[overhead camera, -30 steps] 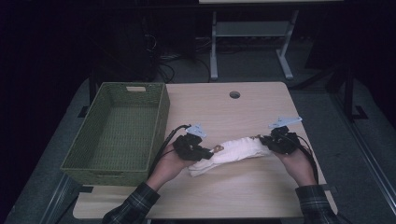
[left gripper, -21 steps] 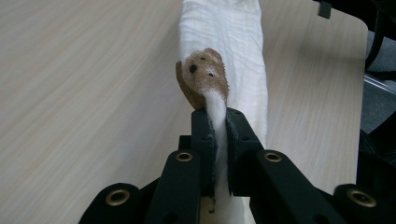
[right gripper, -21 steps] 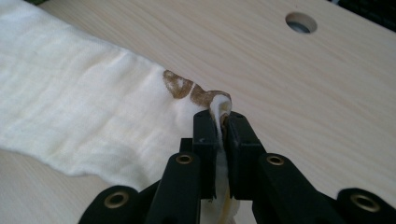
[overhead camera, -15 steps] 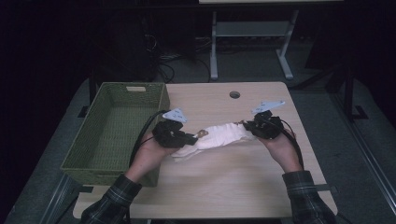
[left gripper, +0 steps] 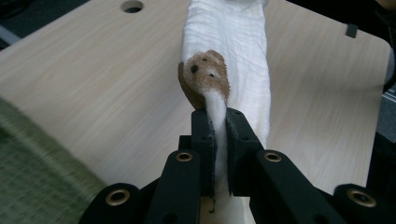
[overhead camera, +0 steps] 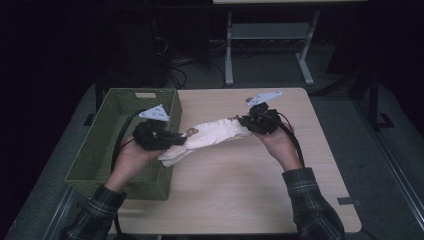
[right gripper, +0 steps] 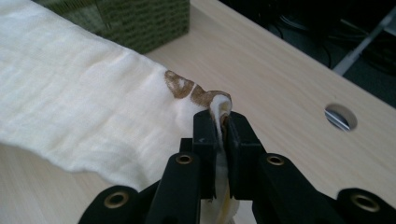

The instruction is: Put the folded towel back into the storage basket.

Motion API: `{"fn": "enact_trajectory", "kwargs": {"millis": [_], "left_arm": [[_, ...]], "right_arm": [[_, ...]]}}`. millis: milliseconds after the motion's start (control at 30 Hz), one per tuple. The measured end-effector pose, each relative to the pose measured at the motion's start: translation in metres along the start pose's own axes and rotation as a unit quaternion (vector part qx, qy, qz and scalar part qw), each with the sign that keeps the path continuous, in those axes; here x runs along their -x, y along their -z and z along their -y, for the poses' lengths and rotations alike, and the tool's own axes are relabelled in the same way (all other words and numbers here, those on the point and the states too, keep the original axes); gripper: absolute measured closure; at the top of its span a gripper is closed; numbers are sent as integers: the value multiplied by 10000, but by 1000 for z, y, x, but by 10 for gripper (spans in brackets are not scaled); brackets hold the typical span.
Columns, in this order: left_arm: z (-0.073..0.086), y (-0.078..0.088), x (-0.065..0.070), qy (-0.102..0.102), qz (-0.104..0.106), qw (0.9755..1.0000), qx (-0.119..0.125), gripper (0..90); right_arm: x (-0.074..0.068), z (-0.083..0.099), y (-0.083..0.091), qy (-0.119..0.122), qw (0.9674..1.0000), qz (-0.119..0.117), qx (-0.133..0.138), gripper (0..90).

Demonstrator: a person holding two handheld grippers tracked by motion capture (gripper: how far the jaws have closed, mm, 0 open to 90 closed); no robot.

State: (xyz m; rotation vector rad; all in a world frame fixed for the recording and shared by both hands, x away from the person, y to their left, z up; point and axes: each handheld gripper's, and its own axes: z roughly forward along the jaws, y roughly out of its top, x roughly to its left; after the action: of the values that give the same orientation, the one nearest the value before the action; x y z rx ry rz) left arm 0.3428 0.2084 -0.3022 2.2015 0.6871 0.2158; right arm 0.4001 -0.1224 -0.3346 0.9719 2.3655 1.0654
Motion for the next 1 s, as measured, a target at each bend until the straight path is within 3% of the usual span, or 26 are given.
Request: {"fn": "enact_trajectory", "kwargs": {"millis": [333, 533, 667, 1000], "left_arm": [[20, 41, -23, 177, -384, 9991, 64, 832], [40, 64, -38, 374, -548, 9977, 125, 832], [55, 78, -47, 526, -645, 9964, 132, 832], [90, 106, -67, 858, -915, 9919, 195, 832]], "right_arm": [[-24, -46, -29, 198, 9994, -241, 144, 833], [-40, -73, -48, 255, 9985, -430, 205, 833], [-53, -91, -63, 463, 9975, -484, 216, 832], [-83, -124, -102, 637, 9948, -743, 277, 831]]}}
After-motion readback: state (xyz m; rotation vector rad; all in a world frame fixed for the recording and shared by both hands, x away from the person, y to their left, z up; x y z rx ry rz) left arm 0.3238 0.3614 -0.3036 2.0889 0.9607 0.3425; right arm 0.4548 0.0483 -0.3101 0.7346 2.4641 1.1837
